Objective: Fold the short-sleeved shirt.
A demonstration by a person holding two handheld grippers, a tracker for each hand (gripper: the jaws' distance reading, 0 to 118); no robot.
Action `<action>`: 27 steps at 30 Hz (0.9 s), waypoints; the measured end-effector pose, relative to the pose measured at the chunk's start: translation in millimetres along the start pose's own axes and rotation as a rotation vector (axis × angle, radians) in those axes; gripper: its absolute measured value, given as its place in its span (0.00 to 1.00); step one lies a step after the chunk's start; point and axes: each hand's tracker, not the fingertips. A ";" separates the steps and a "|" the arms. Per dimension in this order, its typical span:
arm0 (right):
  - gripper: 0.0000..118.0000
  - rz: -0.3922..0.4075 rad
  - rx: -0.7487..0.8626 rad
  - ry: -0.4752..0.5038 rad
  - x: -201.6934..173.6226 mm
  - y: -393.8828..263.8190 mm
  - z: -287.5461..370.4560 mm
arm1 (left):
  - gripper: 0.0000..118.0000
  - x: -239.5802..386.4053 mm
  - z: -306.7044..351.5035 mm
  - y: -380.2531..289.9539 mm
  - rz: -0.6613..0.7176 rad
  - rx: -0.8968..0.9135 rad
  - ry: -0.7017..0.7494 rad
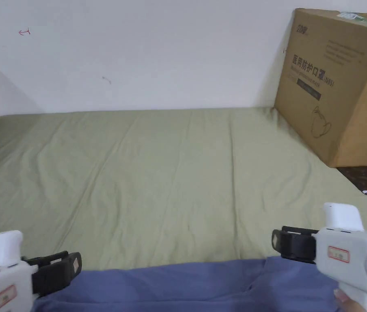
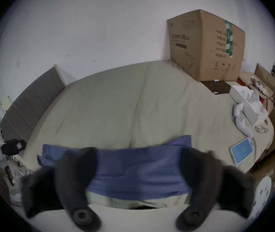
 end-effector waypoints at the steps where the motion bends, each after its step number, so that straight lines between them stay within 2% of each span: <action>1: 0.00 0.006 -0.007 0.013 -6.9 -0.6 -1.9 | 0.00 8.8 -5.0 -0.5 -0.011 -0.015 -0.025; 4: 0.00 0.000 -0.030 0.026 -21.7 -3.0 -5.0 | 0.00 17.5 -17.1 -0.5 -0.022 -0.016 -0.024; 6: 0.00 -0.028 -0.056 0.070 -24.4 -0.9 -7.9 | 0.00 20.5 -20.8 0.4 -0.018 -0.011 -0.019; 9: 0.00 -0.038 -0.057 0.078 -21.9 -2.6 -9.2 | 0.00 3.3 -27.5 8.3 -0.001 -0.020 -0.002; 11: 0.00 -0.011 -0.062 0.069 -21.0 -1.3 -9.4 | 0.00 -19.6 -32.2 14.6 0.058 -0.077 -0.043; 14: 0.00 0.023 -0.080 0.053 -17.3 -2.0 -11.5 | 0.03 -81.7 -52.0 17.8 0.234 -0.199 -0.155; 15: 0.00 0.028 -0.086 0.051 -16.2 -2.4 -13.2 | 0.18 -106.5 -54.9 12.0 0.301 -0.215 -0.184; 16: 0.00 0.033 -0.094 0.050 -16.4 -3.4 -14.4 | 0.36 -129.7 -61.0 7.7 0.379 -0.224 -0.216; 17: 0.00 0.035 -0.102 0.049 -15.7 -4.4 -16.9 | 0.60 -148.9 -66.6 2.9 0.433 -0.238 -0.231; 18: 0.00 0.036 -0.115 0.048 -15.2 -5.9 -20.3 | 0.89 -168.3 -72.8 -3.8 0.493 -0.244 -0.248; 19: 0.00 0.036 -0.129 0.047 -15.1 -7.6 -23.9 | 1.00 -165.8 -66.0 -12.6 0.541 -0.259 -0.260; 24: 0.00 0.034 -0.186 0.047 -27.1 -15.0 -26.8 | 1.00 -208.6 -90.4 -45.9 0.712 -0.284 -0.325; 27: 0.00 0.050 -0.224 0.043 -33.2 -18.2 -32.6 | 1.00 -218.5 -119.7 -71.4 0.784 -0.326 -0.443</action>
